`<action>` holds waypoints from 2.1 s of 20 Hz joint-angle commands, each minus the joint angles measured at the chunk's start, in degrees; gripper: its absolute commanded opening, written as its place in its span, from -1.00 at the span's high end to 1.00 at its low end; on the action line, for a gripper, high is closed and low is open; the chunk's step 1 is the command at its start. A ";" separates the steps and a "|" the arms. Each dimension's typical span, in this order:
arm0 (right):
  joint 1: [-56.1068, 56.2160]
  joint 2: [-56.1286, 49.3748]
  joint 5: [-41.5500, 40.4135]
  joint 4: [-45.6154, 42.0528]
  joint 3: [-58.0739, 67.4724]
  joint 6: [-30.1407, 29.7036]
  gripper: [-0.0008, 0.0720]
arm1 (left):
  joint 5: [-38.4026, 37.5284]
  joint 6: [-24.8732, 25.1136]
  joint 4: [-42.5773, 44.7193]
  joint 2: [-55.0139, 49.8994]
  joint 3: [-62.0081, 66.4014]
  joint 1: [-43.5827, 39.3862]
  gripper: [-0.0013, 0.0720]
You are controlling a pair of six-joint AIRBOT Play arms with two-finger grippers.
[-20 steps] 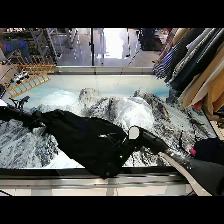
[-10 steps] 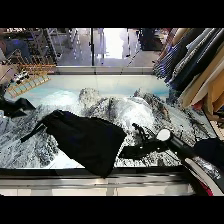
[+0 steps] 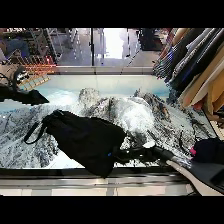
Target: Fold the clothes and pants, and hang the long-sleeved shirts on hangers.
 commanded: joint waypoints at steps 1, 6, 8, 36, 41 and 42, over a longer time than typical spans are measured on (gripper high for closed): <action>8.35 -6.45 -6.80 11.23 5.31 -5.55 -0.34 | -2.29 4.94 -1.38 -0.55 -0.57 -4.37 0.94; 8.94 -5.35 -18.82 -4.92 12.33 7.52 0.94 | -2.25 6.08 0.09 -0.55 -8.61 -9.33 0.94; 2.21 -1.36 -16.11 -27.78 12.35 22.12 0.94 | -1.60 6.14 0.04 -0.55 -14.27 -11.13 0.94; 12.61 -22.73 15.23 -74.64 60.61 30.47 0.93 | 15.87 -6.27 -5.73 6.19 -27.80 -15.06 0.94; 12.24 -20.09 24.68 -75.14 69.44 28.33 -0.29 | 15.76 -5.97 -5.77 12.81 -27.80 -8.68 0.94; 11.69 -18.73 27.74 -75.47 71.73 28.17 -0.30 | 16.00 -5.90 -5.77 13.77 -27.80 -8.15 0.94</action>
